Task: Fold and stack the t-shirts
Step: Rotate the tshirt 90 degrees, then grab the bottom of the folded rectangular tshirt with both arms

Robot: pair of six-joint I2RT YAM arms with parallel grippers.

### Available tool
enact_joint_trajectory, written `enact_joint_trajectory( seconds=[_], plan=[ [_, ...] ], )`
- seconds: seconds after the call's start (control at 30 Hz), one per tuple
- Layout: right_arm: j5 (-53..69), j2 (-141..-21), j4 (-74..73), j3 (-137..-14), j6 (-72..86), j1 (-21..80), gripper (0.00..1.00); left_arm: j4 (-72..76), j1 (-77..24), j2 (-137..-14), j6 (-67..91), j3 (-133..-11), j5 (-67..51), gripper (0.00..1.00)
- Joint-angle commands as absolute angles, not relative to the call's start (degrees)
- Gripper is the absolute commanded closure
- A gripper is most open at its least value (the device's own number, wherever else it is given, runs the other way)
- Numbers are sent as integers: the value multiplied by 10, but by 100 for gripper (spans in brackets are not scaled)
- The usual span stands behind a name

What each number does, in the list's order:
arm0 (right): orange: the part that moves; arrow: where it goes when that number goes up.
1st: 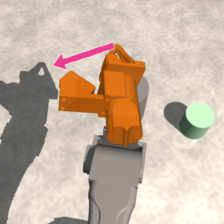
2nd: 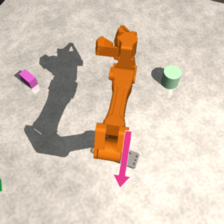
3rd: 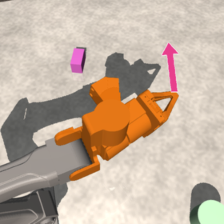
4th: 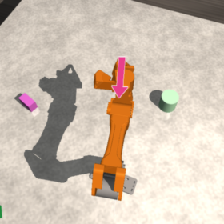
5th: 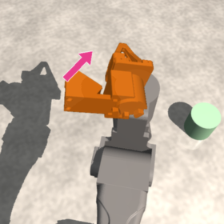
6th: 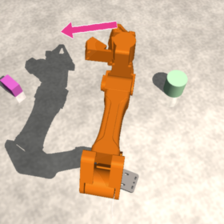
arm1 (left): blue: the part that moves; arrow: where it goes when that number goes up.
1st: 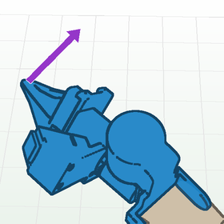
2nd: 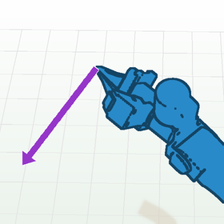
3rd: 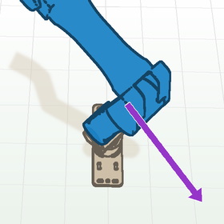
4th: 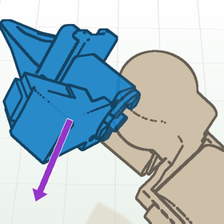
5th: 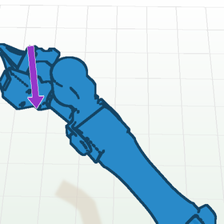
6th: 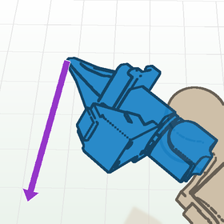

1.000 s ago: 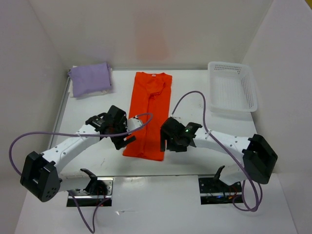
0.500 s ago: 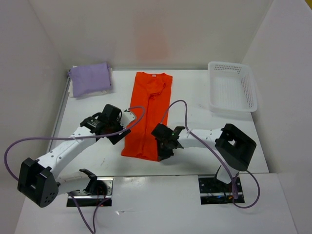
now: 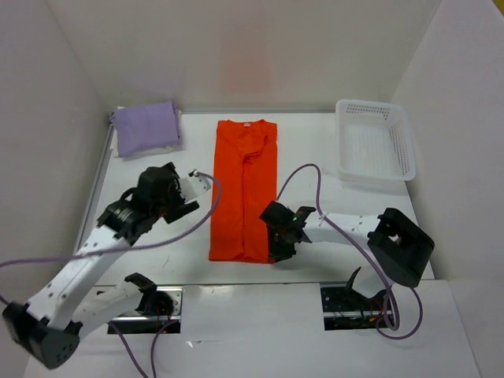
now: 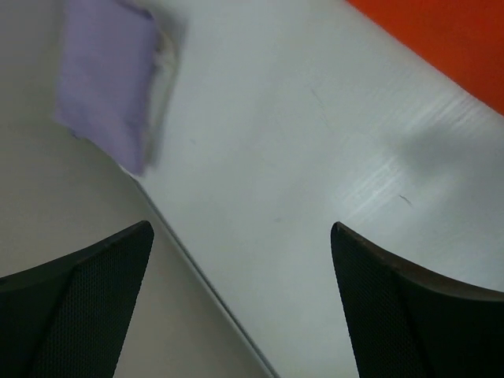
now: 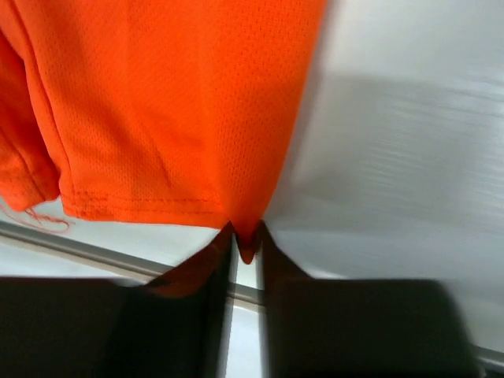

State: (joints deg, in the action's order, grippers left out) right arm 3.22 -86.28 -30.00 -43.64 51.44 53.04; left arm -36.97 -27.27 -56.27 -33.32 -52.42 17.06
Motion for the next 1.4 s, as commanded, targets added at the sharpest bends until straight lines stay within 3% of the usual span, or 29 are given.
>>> enact_joint_trajectory(
  seconds=[0.0, 0.07, 0.17, 0.33, 0.53, 0.77, 1.03, 1.37],
  plan=[
    [14, -823, -326, -436, 508, 525, 59, -338, -293, -457, -473, -558, 90, 0],
    [22, -807, -316, -436, 497, 525, 28, -382, -301, -420, -541, -557, -25, 0],
    [22, -769, -316, -441, 497, 525, 22, -411, -301, -362, -676, -510, -172, 2],
    [28, -748, -316, -436, 503, 519, 22, -411, -306, -285, -906, -357, -293, 5],
    [23, -748, -310, -436, 515, 512, 22, -487, -330, -448, -1019, -374, -323, 9],
    [54, -792, -291, -431, 494, 495, 22, -486, -445, -599, -1051, -381, -277, 20],
    [66, -838, -291, -441, 468, 490, 22, -419, -452, -680, -1040, -352, -235, 32],
    [83, -849, -291, -446, 462, 484, 22, -339, -431, -715, -992, -332, -195, 38]
  ],
)
